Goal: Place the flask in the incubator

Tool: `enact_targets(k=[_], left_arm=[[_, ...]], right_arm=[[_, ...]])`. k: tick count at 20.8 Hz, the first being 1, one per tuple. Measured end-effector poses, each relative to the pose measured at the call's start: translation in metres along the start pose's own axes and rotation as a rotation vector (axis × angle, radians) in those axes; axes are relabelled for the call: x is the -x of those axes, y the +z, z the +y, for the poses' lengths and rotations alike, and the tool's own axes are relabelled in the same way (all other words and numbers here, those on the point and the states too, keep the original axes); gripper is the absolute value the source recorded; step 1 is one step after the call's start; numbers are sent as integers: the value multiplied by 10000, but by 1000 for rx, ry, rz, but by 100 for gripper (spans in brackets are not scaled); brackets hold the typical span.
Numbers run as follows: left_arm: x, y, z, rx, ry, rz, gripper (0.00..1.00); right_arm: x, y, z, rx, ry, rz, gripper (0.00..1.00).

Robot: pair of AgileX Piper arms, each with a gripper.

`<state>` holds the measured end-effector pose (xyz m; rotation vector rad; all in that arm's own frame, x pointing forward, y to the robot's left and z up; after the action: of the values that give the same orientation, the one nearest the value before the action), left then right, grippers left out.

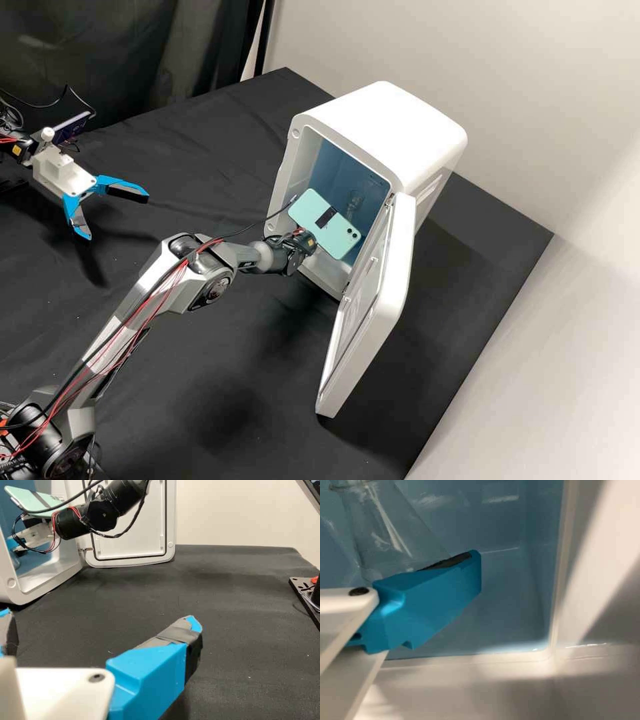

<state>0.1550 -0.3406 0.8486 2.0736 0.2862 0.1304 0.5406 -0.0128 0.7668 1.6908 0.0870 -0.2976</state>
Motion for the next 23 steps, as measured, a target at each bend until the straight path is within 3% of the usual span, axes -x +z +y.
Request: enact_targets(k=[4,9,13,17,20,23], left_arm=[[0,0,0,0,0,0,100],[3,2,-4,1,-1,0,100],[3,2,-4,1,-1,0,100],[3,11,2,-3,1,-4,100],[3,48,14,-14,6,-19,100],[6,74,-3,-12,-1,-30,100]], right_arm=[[32,62,-24,20,14,11,100],[212,114,-12,-1,45,30,100],[426,57,65,-22,95,81,100],[649,116,111,-45,141,114,100],[843,207,109,-76,169,95,100],[1091,231,51,-57,181,101,100]])
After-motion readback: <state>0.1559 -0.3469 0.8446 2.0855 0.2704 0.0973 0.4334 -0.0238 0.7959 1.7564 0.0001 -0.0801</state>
